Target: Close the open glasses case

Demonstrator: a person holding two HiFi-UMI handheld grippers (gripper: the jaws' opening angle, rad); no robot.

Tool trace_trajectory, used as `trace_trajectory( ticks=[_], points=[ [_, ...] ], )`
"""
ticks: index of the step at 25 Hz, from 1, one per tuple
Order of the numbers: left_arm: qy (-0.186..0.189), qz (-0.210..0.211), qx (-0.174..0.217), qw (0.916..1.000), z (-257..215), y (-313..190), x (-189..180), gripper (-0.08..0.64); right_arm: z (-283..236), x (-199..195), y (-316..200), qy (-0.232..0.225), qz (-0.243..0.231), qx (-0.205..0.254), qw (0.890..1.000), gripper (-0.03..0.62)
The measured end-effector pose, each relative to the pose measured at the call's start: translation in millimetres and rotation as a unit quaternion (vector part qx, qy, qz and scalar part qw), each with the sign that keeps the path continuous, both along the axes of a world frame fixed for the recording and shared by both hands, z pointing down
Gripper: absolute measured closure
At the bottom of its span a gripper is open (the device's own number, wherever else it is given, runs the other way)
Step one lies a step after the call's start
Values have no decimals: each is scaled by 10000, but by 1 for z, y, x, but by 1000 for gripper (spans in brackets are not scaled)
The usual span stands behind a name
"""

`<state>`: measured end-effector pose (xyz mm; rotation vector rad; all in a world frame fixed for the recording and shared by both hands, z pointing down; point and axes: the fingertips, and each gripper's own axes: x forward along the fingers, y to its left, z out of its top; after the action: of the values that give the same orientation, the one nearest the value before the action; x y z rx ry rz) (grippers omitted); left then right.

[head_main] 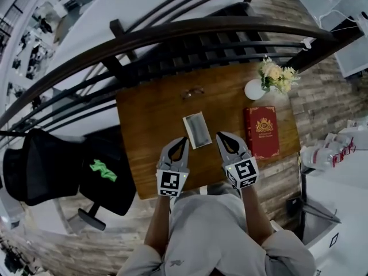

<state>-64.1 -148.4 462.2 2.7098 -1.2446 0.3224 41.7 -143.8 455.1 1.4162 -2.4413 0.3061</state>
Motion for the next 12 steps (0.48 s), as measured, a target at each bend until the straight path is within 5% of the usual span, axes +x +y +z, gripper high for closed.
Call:
trace_trajectory(
  ticks=[12],
  points=[
    [-343,-111,-612,9975,69,-9,27,540,64,13,-14,-70,-381,-575,9976,589]
  ],
)
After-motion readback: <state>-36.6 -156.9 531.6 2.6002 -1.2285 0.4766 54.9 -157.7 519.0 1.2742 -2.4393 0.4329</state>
